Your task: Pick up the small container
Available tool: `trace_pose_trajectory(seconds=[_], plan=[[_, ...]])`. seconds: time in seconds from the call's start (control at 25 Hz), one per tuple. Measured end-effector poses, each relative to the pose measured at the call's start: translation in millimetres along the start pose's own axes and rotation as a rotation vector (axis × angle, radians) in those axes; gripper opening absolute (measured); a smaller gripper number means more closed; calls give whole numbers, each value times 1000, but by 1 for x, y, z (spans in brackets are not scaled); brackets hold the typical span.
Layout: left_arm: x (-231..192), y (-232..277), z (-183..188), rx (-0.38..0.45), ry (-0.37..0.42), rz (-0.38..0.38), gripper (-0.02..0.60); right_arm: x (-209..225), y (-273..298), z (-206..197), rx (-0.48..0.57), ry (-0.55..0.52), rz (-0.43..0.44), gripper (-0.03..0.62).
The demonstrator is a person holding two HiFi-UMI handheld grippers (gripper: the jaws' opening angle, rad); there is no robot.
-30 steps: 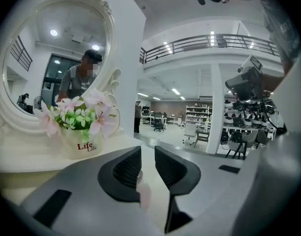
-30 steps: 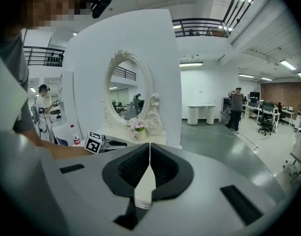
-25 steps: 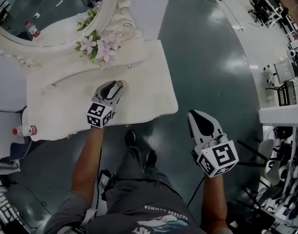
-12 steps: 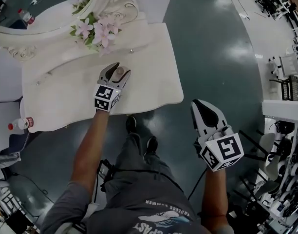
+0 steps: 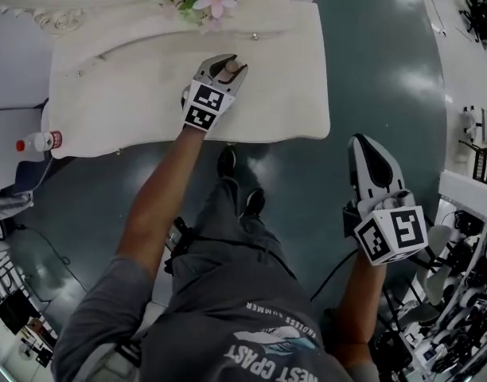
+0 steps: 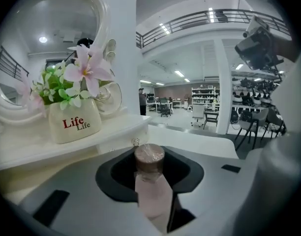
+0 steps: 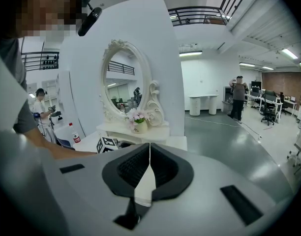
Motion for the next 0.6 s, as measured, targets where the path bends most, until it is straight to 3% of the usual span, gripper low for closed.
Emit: trace_pose_trajectory(seconds=[0.2,0.6], plan=[[7,-28,18,17,50,-8,135,-9,-1,6,17,-12,21,28],[7,-111,67,88,85,47,135,-38,-17,30,80,-63,82,28]])
Point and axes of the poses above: the fingertips, and each gripper's own axes: y forward along the fingers, x to its right, z out of its top, the point moved 3 cm from there along -y, backward along the fingers, and after that the axes turned 5 degrees about -z, right-handed, at the moved point
